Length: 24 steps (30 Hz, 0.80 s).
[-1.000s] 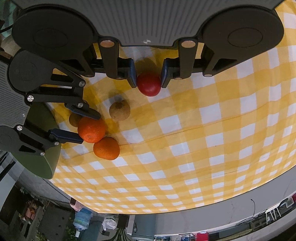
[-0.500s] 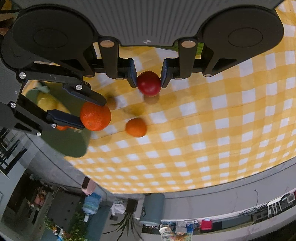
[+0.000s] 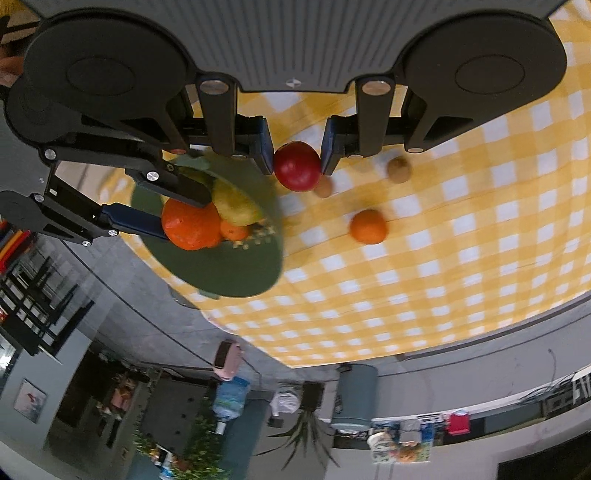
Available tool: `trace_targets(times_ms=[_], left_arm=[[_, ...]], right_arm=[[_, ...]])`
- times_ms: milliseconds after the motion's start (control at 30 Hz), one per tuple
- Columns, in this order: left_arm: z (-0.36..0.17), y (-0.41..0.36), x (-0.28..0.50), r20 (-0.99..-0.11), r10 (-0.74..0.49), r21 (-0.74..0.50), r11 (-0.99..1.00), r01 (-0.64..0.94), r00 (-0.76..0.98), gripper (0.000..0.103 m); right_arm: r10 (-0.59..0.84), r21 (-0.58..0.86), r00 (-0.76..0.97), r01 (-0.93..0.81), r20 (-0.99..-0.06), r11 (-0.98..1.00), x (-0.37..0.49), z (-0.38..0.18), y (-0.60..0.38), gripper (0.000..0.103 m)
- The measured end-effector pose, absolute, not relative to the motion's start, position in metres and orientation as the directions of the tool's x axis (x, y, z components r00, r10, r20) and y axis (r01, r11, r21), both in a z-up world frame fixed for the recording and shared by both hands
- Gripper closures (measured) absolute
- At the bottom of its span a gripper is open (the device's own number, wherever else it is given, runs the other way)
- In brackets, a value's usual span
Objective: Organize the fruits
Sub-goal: 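Carry the tomato and mandarin over the green colander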
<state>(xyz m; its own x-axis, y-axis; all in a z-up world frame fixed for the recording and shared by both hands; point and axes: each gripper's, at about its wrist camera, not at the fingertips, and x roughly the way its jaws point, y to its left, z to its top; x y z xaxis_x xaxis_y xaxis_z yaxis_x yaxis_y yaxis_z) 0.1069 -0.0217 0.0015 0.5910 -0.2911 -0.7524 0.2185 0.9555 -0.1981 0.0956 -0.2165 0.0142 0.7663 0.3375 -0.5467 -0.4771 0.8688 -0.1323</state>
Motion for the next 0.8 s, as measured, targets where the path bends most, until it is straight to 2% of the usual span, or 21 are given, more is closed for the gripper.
trace_targets(times_ms=[400, 800], left_arm=[[-0.001, -0.055, 0.138, -0.757, -0.354, -0.226, 0.93, 0.289, 0.549, 0.073], [-0.011, -0.094, 0.183, -0.783, -0.347, -0.178, 0.92, 0.348, 0.517, 0.073]], right_arm=[[0.259, -0.109, 0.768, -0.392, -0.586, 0.914, 0.113, 0.013, -0.272, 0.065], [0.241, -0.076, 0.732, -0.37, -0.637, 0.926, 0.154, -0.004, -0.286, 0.065]])
